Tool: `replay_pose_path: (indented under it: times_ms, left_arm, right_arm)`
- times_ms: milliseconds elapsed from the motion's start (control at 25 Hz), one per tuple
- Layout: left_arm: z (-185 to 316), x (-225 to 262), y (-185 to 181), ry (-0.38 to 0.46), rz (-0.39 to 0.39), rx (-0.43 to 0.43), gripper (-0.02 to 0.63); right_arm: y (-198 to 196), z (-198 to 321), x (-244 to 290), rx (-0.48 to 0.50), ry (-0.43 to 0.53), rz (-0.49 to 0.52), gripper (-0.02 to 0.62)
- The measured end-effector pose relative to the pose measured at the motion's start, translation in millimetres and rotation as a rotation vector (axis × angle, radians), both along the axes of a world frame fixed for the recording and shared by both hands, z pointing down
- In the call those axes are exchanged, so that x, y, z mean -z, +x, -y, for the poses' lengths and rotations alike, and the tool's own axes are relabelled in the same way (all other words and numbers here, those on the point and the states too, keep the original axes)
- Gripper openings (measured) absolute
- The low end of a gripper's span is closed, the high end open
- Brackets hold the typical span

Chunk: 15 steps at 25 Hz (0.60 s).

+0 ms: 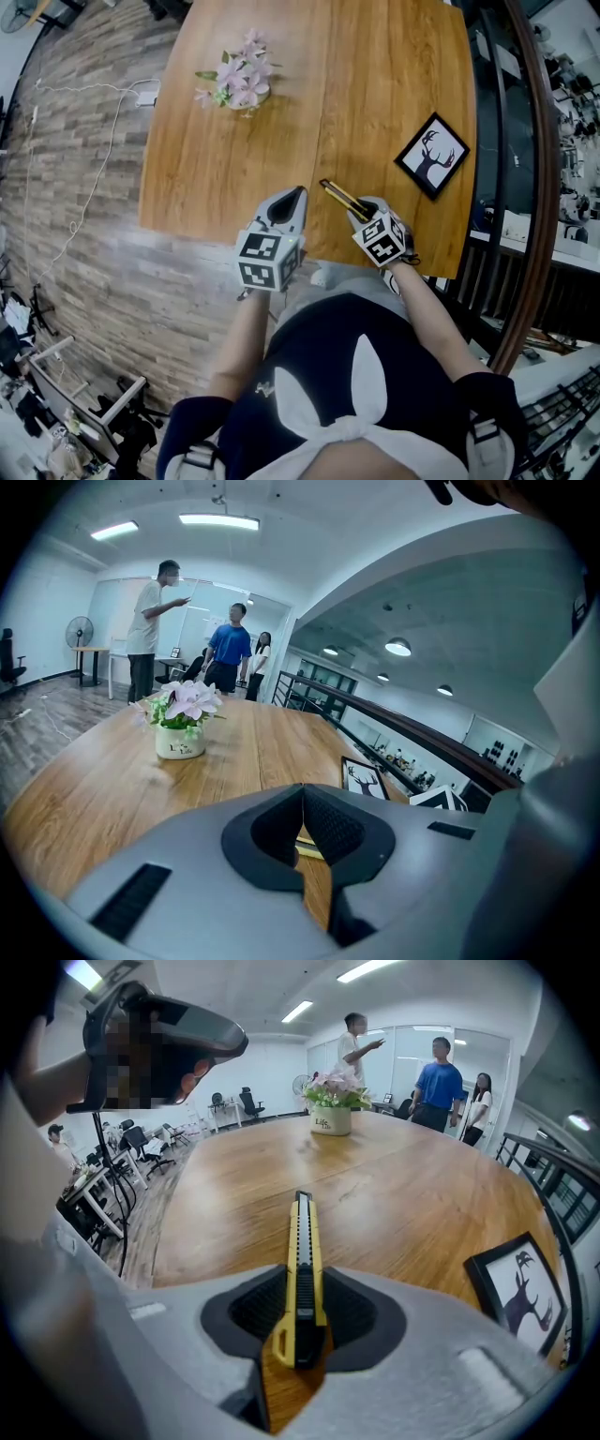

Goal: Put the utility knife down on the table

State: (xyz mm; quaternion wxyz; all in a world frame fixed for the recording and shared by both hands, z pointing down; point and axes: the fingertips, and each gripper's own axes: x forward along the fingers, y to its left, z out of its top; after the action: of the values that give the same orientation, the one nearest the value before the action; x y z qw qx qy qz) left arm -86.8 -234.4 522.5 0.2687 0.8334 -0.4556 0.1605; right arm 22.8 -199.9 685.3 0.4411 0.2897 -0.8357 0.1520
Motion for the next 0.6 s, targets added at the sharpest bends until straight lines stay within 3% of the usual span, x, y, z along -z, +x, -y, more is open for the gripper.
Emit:
replay_pose_path:
  times_ms: [280,400,600]
  left_arm:
    - [-3.8,0.6,0.2,-0.003,0.001,-0.005,0.020]
    - [-6.0,2.8,-1.7,0.013,-0.002,-0.004,0.020]
    - [-9.1,7.8,-4.2,0.021,-0.006,0.002,0.019]
  right_arm:
    - [0.1,-1.9,0.2,-0.004,-0.004,0.017,0.127]
    - [-2.1,-5.5,1.5,-0.014,-0.028,0.039,0.167]
    - [-2.3,-1.4,17.1,-0.040,0.007,0.065,0.167]
